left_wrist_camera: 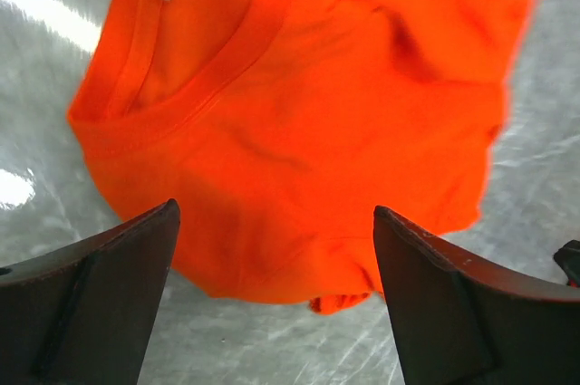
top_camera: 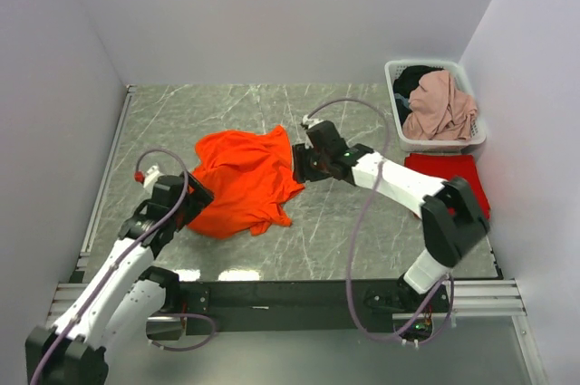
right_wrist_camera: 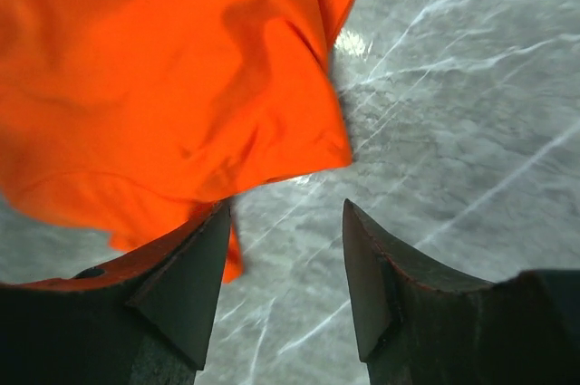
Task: Fold and stack the t-shirts
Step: Flatten the tshirt out
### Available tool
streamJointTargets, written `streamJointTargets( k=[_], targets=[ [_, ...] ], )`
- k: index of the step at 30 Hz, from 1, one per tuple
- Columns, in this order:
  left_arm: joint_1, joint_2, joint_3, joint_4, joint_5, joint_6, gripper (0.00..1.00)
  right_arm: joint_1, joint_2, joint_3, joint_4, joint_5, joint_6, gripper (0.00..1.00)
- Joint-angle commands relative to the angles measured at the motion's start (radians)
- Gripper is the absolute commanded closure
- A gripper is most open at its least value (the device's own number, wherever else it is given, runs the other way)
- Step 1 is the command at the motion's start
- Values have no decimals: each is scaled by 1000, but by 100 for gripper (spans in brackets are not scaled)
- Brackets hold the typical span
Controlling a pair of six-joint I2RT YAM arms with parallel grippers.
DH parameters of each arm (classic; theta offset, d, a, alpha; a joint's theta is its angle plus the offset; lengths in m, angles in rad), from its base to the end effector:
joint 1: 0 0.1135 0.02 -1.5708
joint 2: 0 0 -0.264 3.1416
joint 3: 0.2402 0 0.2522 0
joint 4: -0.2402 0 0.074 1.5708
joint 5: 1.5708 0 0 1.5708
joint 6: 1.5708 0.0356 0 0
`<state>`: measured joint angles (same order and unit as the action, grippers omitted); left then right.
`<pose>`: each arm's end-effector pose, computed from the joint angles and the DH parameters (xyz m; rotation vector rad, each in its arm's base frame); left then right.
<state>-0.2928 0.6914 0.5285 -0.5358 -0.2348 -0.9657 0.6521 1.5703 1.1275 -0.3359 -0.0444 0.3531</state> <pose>0.1472 -0.0357 0.2314 -0.8693 2.1067 -0.4071 0.2732 0.2106 0.2498 -0.3818 2.3844 0.5333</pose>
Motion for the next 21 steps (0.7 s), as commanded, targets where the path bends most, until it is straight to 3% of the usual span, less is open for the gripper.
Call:
streamJointTargets(
  k=[1, 9, 15, 21],
  targets=[
    [17, 80, -67, 132, 77, -111, 8, 1, 91, 41, 57, -51, -54, 41],
    [151, 385, -47, 246, 112, -74, 14, 1, 209, 20, 123, -63, -36, 39],
    [254, 584, 4, 283, 155, -74, 25, 1, 237, 14, 138, -75, -46, 38],
    [290, 824, 183, 221, 146, -39, 49, 1, 278, 41, 130, -104, -39, 43]
  ],
)
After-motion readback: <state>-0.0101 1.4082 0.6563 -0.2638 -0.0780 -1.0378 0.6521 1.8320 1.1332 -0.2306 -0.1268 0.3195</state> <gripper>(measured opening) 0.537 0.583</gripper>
